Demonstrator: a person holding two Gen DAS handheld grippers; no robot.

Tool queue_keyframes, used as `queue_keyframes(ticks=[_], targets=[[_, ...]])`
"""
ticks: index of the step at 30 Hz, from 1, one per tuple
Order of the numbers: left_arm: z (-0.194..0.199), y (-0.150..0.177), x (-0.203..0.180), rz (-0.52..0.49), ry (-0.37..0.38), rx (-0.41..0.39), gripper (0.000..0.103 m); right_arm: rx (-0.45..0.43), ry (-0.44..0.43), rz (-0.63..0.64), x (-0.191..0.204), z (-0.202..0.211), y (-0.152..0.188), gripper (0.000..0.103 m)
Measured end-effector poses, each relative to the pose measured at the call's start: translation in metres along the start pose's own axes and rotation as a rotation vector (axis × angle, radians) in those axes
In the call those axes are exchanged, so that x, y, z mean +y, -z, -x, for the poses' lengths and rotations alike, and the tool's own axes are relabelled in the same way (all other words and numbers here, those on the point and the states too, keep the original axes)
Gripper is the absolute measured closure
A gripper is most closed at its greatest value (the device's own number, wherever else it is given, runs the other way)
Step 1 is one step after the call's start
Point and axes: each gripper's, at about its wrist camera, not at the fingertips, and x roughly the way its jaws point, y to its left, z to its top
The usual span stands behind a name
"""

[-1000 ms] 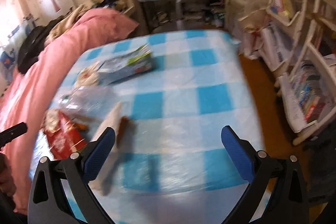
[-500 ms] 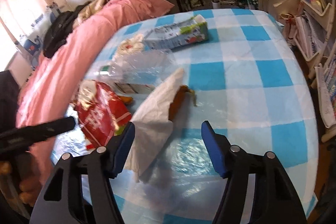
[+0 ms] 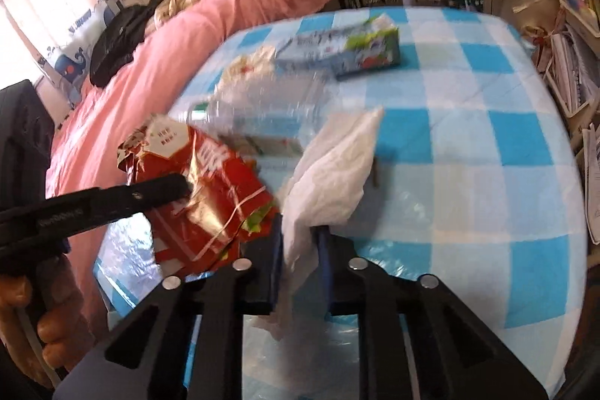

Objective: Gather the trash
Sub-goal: 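Grasp the red snack bag with the left gripper while the right gripper grasps a white tissue, then carry the red bag and tissue down into the yellow bin and release both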

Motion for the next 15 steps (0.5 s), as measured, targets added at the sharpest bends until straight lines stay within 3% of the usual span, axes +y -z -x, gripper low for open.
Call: queue_keyframes(ticks=[8, 15], targets=[[0.077, -0.011, -0.018, -0.126, 0.088, -0.26, 0.1, -0.13, 0.014, 0.017, -0.002, 0.039, -0.003, 0.09], [0.111, -0.007, -0.009, -0.155, 0.071, -0.305, 0.1, -0.176, -0.121, 0.121, 0.027, 0.059, 0.005, 0.091]])
